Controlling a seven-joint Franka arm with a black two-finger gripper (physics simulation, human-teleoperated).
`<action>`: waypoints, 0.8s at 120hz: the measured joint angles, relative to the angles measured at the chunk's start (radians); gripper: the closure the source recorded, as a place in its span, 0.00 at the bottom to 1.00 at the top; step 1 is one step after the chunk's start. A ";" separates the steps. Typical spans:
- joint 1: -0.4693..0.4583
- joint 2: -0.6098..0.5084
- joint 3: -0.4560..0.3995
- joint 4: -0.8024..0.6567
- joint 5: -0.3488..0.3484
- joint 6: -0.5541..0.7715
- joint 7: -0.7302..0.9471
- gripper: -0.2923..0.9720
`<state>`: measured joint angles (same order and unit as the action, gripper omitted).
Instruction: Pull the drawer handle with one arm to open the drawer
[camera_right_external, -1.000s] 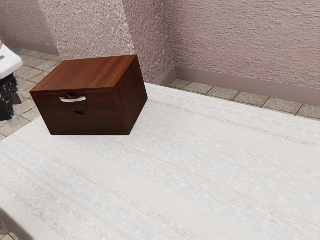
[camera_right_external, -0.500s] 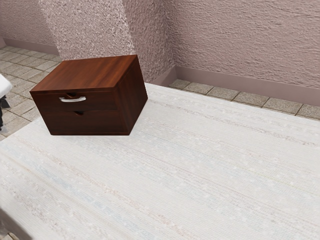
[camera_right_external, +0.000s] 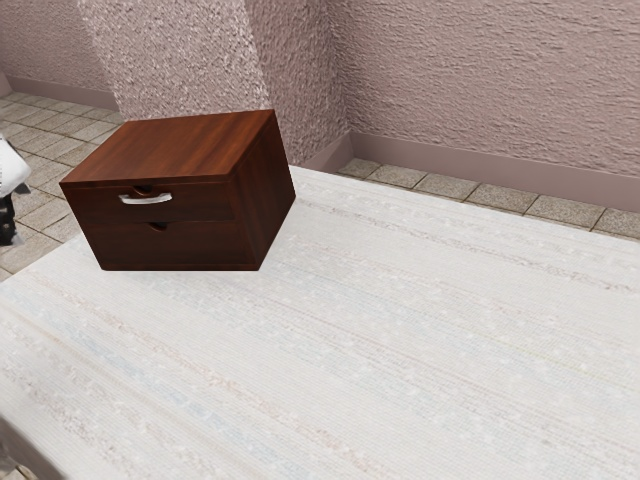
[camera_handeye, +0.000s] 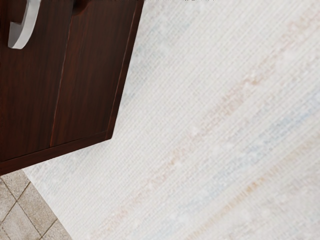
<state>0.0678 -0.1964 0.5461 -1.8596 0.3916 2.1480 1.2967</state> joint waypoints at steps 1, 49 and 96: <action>0.001 0.002 0.000 0.000 0.000 0.004 0.001 0.23; -0.001 0.104 -0.001 0.054 -0.021 0.093 0.052 0.23; -0.001 0.228 -0.013 0.116 -0.096 0.130 0.098 0.23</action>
<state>0.0670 0.0314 0.5328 -1.7437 0.2952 2.2784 1.3943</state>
